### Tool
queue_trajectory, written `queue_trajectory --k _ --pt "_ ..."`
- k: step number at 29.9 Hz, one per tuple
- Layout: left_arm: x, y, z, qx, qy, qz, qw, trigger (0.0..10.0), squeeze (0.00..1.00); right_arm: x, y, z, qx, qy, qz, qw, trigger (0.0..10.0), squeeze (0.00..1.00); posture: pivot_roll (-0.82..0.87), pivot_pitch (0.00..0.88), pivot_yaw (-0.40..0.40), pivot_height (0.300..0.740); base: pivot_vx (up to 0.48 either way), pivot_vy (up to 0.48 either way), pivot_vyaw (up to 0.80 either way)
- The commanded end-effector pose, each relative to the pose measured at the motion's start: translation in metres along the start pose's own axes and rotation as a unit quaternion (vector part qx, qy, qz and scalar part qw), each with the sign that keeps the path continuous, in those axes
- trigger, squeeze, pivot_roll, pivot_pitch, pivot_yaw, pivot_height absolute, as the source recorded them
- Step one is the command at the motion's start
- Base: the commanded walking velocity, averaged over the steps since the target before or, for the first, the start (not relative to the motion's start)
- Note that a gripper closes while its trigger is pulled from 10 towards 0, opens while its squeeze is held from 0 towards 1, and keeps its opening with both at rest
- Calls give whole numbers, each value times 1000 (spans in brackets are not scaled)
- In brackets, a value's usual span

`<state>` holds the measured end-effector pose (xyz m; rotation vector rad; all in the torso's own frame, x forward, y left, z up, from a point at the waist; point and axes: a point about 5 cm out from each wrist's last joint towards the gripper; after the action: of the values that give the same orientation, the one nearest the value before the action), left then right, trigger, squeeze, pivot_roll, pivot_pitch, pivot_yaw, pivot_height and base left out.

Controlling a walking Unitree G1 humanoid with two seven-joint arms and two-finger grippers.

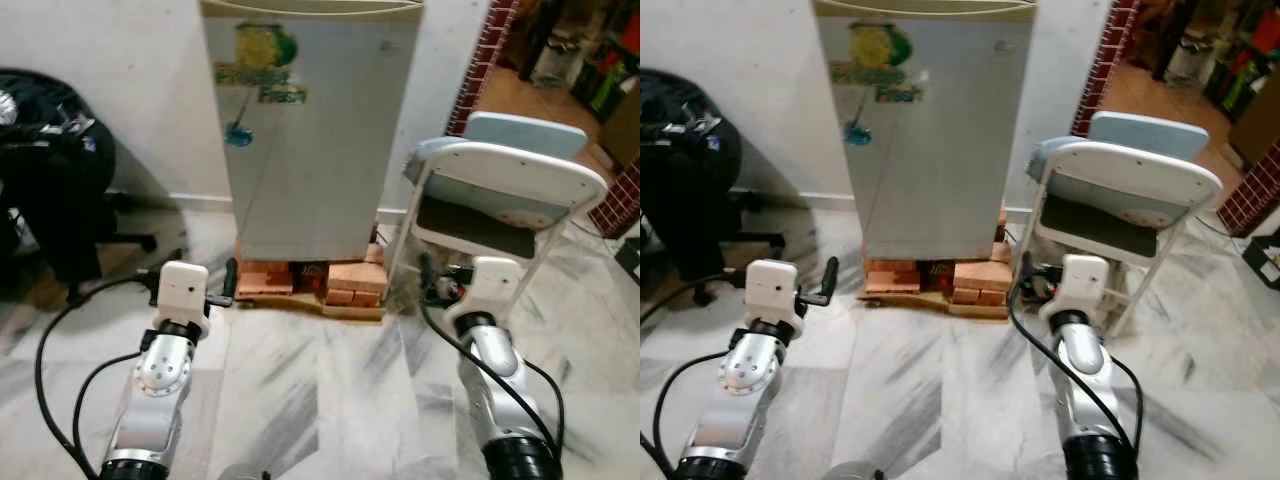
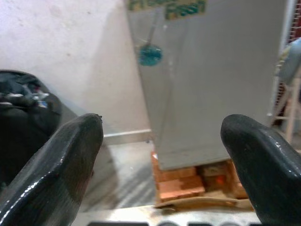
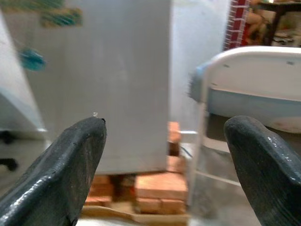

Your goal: Restocking fridge

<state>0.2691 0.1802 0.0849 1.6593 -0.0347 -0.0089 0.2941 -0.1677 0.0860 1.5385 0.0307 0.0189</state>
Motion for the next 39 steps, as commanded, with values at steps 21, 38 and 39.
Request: queue_trajectory --k 21,38,39 --pt "0 4 3 -13 -17 -3 1000 10000 0 -1 -2 10 4 -10 -11 1000 10000 0 65 4 -3 740 0 470 -714" --pt "-12 -9 -14 -20 31 -30 999 10000 0 -8 -12 13 10 -14 -28 999 10000 0 76 0 -15 740 0 455 -800" --pt "-11 -9 -13 -19 30 -29 999 10000 0 -8 -12 13 10 -14 -28 999 10000 0 76 0 -15 740 0 458 -800"
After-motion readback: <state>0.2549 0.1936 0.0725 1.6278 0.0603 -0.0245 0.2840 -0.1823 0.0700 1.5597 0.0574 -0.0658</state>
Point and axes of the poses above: a point about 5 cm out from each wrist's last joint towards the gripper, its own x axis pointing out of the wrist towards the gripper, its own y axis along the axis of the wrist's last joint, z = x × y, and after that the axes turned 6 degrees about -x, right-handed
